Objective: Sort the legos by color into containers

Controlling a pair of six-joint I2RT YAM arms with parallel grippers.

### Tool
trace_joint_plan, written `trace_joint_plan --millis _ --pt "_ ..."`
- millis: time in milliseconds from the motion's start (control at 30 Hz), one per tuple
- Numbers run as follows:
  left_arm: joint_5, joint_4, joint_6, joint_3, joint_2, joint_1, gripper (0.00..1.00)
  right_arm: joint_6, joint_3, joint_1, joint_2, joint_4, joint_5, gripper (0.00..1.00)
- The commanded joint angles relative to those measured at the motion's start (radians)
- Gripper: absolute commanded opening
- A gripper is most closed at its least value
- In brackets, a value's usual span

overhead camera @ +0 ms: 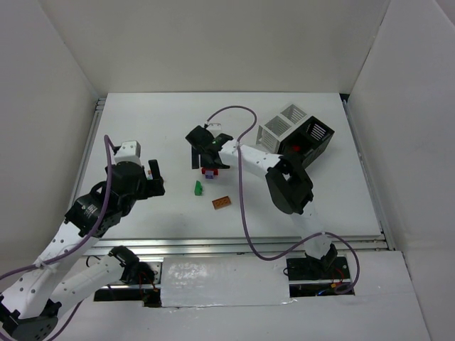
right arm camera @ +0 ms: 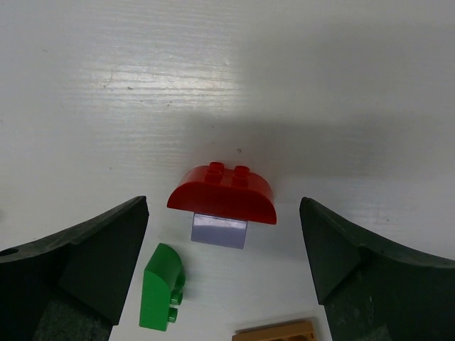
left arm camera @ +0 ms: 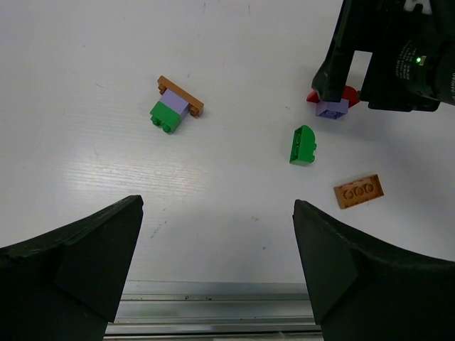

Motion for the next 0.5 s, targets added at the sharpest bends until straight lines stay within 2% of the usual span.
trace_joint_plan --millis 0,167,267,367,400,467 --pt "0.016 0.044 0.02 0.008 0.002 0.006 1.0 0.011 0.049 0.009 0.037 0.011 -0.013 0.94" --pt "0.02 0.047 0.022 0.005 -0.002 0.008 0.99 0.011 0.087 0.008 0.081 -0.011 0.019 0.94" --pt "0.02 0.047 0.022 0.006 -0.005 0.008 1.0 0.01 0.118 0.008 0.114 -0.041 0.024 0.88" --pt "0.023 0.047 0.025 0.003 -0.008 0.008 0.99 0.013 0.086 0.006 0.105 -0.011 0.007 0.68" --pt "0.023 0.047 0.023 0.003 -0.01 0.009 1.0 0.013 0.075 0.008 0.1 -0.002 0.002 0.5" --pt "0.025 0.049 0.025 0.003 -0.01 0.009 1.0 0.017 0.054 0.006 0.08 0.017 0.001 0.34"
